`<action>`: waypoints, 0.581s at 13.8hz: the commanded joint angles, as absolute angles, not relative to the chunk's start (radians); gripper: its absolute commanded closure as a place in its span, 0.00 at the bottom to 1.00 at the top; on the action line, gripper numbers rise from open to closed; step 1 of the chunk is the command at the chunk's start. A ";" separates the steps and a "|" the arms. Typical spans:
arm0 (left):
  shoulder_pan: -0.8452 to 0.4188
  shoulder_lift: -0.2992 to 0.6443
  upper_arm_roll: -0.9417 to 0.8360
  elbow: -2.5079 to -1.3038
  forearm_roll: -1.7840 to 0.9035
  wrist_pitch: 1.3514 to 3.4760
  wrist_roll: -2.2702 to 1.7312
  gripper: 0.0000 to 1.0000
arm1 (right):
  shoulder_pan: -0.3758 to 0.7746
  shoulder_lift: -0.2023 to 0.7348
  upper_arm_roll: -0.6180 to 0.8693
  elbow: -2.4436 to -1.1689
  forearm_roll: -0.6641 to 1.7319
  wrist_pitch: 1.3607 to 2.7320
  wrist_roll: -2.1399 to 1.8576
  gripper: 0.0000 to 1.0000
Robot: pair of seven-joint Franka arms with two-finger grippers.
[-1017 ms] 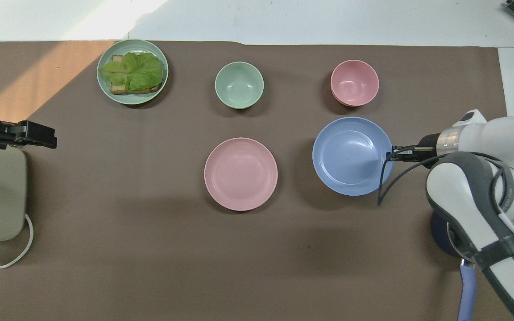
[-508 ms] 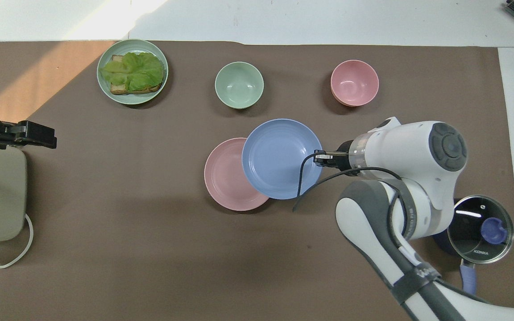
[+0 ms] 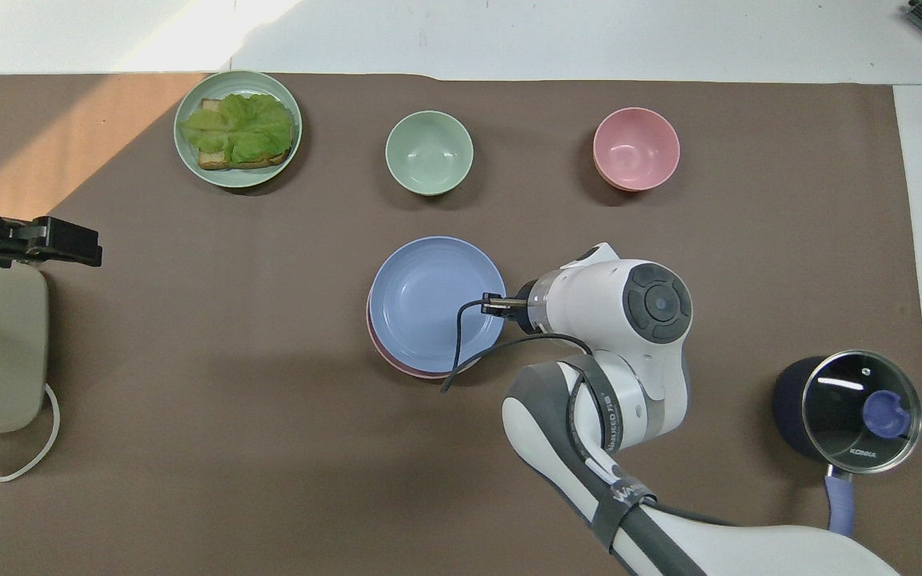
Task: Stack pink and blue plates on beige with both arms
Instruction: 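Lift the blue plate with the right gripper over the pink plate, then lower the blue plate onto the pink plate and open the right gripper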
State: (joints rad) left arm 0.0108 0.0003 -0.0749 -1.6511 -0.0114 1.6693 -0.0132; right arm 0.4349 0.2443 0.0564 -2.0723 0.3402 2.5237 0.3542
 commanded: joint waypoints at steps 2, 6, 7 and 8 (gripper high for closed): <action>-0.002 -0.015 -0.067 -1.658 -0.002 1.667 -0.009 0.00 | 0.442 0.262 0.058 -2.072 0.367 2.565 0.364 1.00; -0.011 -0.015 -0.067 -1.657 -0.002 1.667 -0.021 0.00 | 0.437 0.268 0.058 -2.056 0.367 2.566 0.360 0.25; -0.017 -0.015 -0.067 -1.657 -0.002 1.670 -0.026 0.00 | 0.436 0.271 0.057 -2.049 0.367 2.566 0.362 0.15; -0.015 -0.015 -0.067 -1.657 -0.002 1.671 -0.031 0.00 | 0.439 0.270 0.057 -2.049 0.367 2.565 0.364 0.07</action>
State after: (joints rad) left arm 0.0038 0.0002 -0.0773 -1.6506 -0.0115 1.6698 -0.0150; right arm 0.4393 0.2666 0.0559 -2.0602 0.3402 2.5546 0.3570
